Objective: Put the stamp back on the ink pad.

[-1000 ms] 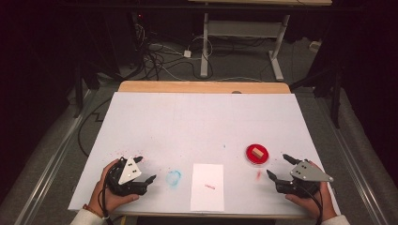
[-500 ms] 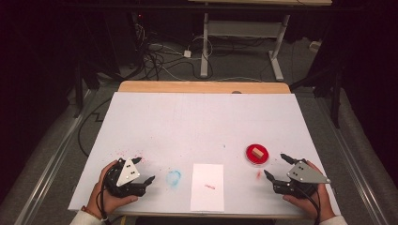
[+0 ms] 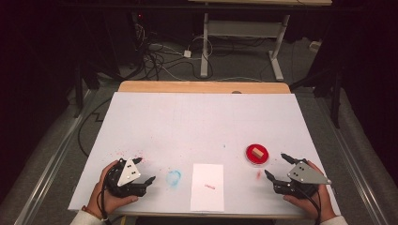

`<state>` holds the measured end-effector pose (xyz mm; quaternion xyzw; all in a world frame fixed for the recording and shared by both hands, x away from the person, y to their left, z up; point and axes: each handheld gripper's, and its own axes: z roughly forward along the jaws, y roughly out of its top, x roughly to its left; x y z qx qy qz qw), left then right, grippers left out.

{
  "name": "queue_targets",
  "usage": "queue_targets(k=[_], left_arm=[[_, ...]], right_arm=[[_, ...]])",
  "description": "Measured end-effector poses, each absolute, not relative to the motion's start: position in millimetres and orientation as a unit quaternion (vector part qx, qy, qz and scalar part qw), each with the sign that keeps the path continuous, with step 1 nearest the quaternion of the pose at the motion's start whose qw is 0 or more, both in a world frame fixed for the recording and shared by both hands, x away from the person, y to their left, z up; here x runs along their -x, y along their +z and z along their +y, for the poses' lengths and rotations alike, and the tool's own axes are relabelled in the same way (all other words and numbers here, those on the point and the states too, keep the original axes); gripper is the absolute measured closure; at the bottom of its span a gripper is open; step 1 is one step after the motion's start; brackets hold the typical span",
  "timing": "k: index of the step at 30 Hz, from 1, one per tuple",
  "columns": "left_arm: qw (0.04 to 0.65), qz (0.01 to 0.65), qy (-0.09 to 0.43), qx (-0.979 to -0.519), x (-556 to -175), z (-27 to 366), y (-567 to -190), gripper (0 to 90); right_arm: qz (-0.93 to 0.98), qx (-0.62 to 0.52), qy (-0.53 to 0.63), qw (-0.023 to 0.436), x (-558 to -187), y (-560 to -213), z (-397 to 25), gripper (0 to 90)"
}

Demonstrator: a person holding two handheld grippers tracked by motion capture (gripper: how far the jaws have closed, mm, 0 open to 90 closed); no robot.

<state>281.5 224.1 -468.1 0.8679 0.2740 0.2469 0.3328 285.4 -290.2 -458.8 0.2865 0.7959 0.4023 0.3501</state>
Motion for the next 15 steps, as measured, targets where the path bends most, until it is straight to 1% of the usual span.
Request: queue_targets(k=[15], left_arm=[[0.330,0.280,0.244,-0.868,-286.3,222.4,-468.7,22.0]], right_arm=[[0.794,-0.284,0.403,0.355,-285.2,-458.4,-292.8,22.7]])
